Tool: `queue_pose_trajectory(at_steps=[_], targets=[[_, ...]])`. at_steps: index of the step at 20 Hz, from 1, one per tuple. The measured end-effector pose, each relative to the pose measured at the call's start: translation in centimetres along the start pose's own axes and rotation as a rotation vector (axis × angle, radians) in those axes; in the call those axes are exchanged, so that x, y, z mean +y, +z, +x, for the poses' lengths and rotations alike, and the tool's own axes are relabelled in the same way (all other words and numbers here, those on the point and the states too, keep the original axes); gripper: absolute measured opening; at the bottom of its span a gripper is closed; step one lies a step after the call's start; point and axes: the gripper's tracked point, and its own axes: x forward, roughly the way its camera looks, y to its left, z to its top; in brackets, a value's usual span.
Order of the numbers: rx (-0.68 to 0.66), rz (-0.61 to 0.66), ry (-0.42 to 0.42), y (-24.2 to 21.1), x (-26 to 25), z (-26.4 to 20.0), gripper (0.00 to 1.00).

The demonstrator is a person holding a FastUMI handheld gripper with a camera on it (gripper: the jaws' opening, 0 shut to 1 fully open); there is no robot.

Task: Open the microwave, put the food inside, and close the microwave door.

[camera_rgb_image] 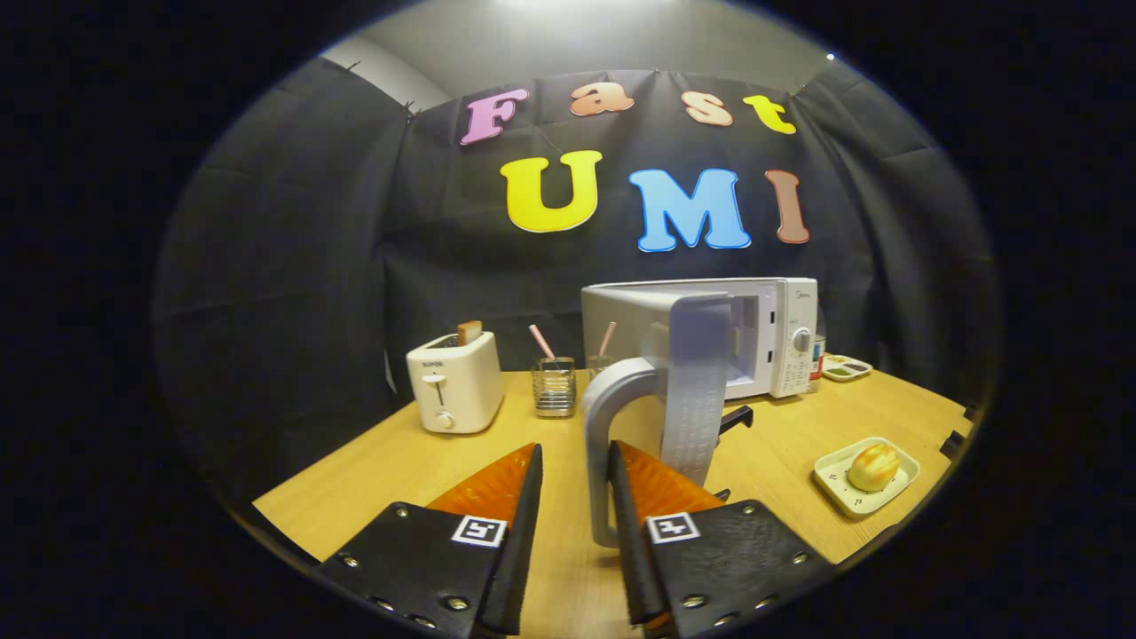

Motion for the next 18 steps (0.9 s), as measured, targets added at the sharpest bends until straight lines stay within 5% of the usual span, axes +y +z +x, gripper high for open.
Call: queue_pose_trajectory(at_steps=[3, 5, 6, 9, 18], targets=[[-0.06, 0.045, 0.133, 3.3, 0.4, -3.8, 0.62], [-0.08, 0.033, 0.178, 4.3, -1.3, -5.4, 0.9], [-0.084, 0.017, 0.181, 4.6, -2.6, -5.8, 0.96], [-0.059, -0.078, 0.241, 3.0, -6.5, -6.6, 0.96], [0.02, -0.08, 0.064, -2.3, -25.7, -4.9, 0.97]])
